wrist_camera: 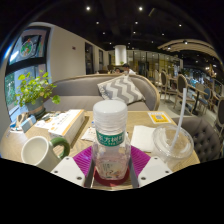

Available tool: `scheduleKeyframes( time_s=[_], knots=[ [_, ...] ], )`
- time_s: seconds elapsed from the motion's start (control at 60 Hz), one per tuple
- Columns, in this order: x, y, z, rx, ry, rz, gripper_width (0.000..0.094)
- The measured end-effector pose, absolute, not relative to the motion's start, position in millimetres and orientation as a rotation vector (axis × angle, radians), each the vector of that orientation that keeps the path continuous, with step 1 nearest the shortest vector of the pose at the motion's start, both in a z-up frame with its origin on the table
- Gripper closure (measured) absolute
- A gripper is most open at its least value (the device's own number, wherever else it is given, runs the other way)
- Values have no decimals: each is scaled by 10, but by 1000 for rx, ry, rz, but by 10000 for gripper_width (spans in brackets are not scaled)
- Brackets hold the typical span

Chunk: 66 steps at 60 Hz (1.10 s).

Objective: Pour water

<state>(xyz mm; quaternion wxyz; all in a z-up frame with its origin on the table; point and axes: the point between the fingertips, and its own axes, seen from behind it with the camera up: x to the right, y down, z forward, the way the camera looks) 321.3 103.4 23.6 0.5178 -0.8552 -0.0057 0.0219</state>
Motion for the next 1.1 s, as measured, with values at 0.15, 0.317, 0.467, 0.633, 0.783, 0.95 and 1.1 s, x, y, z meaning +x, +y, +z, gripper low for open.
scheduleKeyframes(
  time_s=[0.15, 0.317, 0.467, 0.633, 0.783, 0.95, 1.1],
  knots=[
    [3241, 859, 219, -2125, 18, 54, 97],
    [3204, 484, 441, -2144, 21, 65, 81],
    [3118, -70, 730, -2170, 49, 66, 80],
    [2974, -898, 1163, -2202, 86, 53, 82],
    [2837, -1633, 1523, -2227, 87, 8, 82],
    [2664, -2205, 1879, -2231, 80, -14, 79],
    [2536, -2428, 2089, -2211, 68, -30, 80]
  ],
)
